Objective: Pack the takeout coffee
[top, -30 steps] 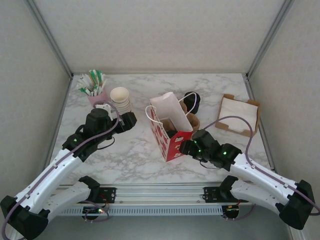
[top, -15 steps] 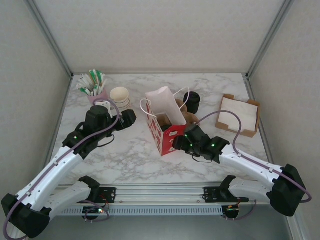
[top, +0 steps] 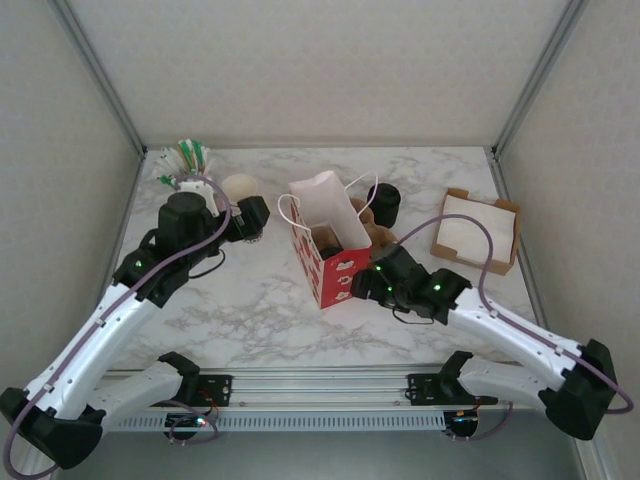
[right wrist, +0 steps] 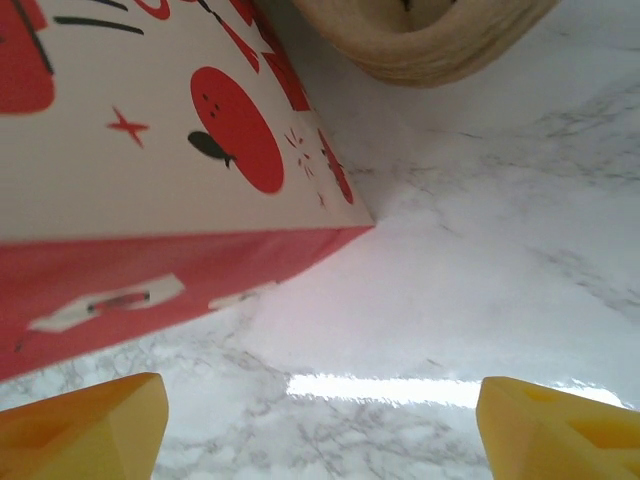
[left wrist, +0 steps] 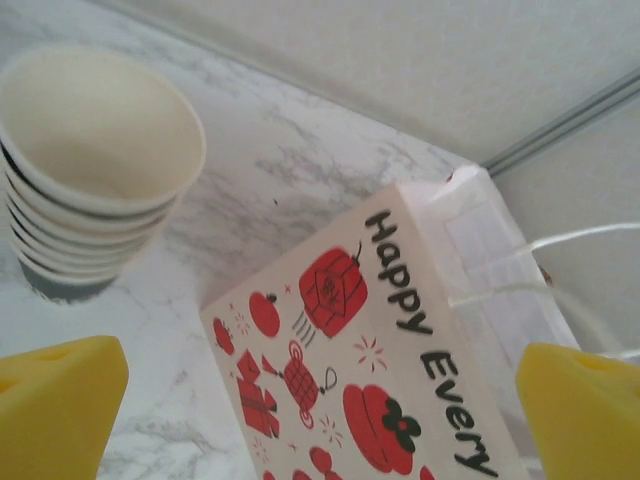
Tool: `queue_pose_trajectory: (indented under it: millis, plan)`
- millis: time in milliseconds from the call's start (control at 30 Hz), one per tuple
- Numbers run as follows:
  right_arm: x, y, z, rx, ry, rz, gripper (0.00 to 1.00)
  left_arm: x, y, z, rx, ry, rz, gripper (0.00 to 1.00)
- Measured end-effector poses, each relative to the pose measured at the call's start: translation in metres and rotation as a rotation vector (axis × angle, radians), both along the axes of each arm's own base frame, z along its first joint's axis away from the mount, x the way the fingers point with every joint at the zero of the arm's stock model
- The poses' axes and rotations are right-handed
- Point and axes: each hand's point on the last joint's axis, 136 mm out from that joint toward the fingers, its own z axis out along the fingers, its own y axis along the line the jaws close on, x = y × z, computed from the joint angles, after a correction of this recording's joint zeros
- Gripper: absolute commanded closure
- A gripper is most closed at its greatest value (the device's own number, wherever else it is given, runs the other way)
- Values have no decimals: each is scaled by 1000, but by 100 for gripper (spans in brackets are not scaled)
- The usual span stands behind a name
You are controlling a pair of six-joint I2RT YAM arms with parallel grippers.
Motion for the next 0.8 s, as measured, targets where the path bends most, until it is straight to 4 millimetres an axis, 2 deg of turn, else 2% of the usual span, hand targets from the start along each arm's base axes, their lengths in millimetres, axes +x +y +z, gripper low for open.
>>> queue_pose_trajectory:
  millis: [100,233,400,533,667,800]
  plan:
    - [-9,-12,25,0,-42,33,9,11,4,20,52,-29,27,0]
    - [-16,-23,72,28,-134,74,4,29,14,40,128,-52,76,0]
    - [-18,-29,116,45,-230,124,1,60,44,41,220,-19,165,0]
    - [-15,-24,129,27,-258,168,1,87,80,34,277,40,246,2]
    - [-9,-13,132,9,-261,217,1,106,114,26,305,92,306,8]
    - [-3,1,143,10,-281,271,1,116,144,7,305,161,343,24]
